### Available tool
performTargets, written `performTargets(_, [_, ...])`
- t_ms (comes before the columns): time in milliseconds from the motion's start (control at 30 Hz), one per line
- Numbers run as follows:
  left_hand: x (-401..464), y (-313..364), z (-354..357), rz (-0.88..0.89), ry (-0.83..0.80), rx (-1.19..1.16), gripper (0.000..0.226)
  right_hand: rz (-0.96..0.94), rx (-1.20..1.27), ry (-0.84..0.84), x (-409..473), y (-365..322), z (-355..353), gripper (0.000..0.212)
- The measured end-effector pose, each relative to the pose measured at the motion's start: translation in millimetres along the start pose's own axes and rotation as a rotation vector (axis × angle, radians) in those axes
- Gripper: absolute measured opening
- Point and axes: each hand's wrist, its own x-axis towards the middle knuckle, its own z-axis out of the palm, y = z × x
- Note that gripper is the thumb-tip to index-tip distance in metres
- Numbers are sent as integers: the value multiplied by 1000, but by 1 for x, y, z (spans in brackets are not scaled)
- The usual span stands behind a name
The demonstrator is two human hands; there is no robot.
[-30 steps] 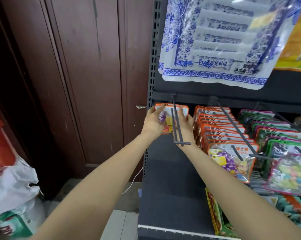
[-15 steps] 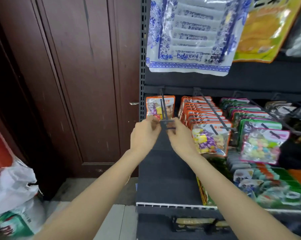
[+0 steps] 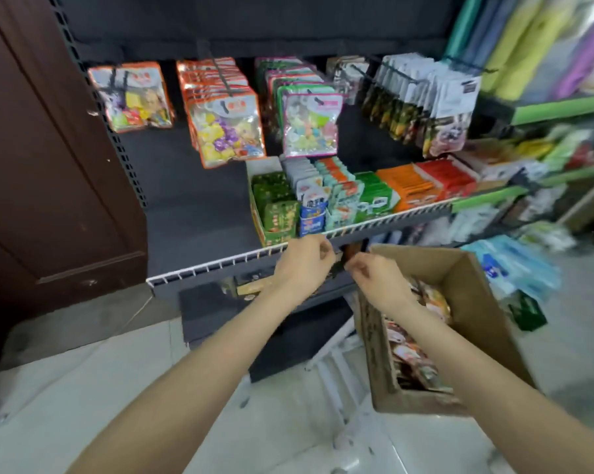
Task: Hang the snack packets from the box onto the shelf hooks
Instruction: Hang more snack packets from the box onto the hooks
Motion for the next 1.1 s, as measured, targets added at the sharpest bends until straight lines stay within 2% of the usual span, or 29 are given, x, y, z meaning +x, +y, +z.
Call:
performTargets(167, [12,43,113,24,-210,27,22,223,-27,-82,-29,130,-4,25])
performTargets(267, [21,56,176,34,-393,106,31,280,1,-229,-37,192,-11,35])
performTargets(333, [24,60,212,23,-529,188,38,266,48,-348,-40,222,-15,49])
performTargets(367, [24,59,227,-12,-593,194,43,246,67,-410,-40,238,-12,62])
performTargets(433, [21,54,253,-89,-699,184,66,255,90,-512,-37,286,8,84])
performTargets(467, [18,52,264,-122,-737,183,82,248,95,-556,-36,304,17,82])
performTargets(533, [12,48,277,-208,-809,171,104,233,102,-586,-43,295,5,69])
performTargets(600, [5,50,282,-271,-867,160,104,267,100,-609,-46,287,-4,66])
performTargets(767, [-1,50,291,-392,-768,261,103,322,90,-558,-42,298,11,51])
performTargets(900, [-1,53,295,-569,-639,298,101,346,121,-498,-37,298,12,48])
performTargets(1000, [0,55,294,-623,-561,248,89,378,159,-444,-35,303,11,44])
performTargets(1100, [2,59,286,-589,-386,134,67,433,222,-397,-38,308,13,40])
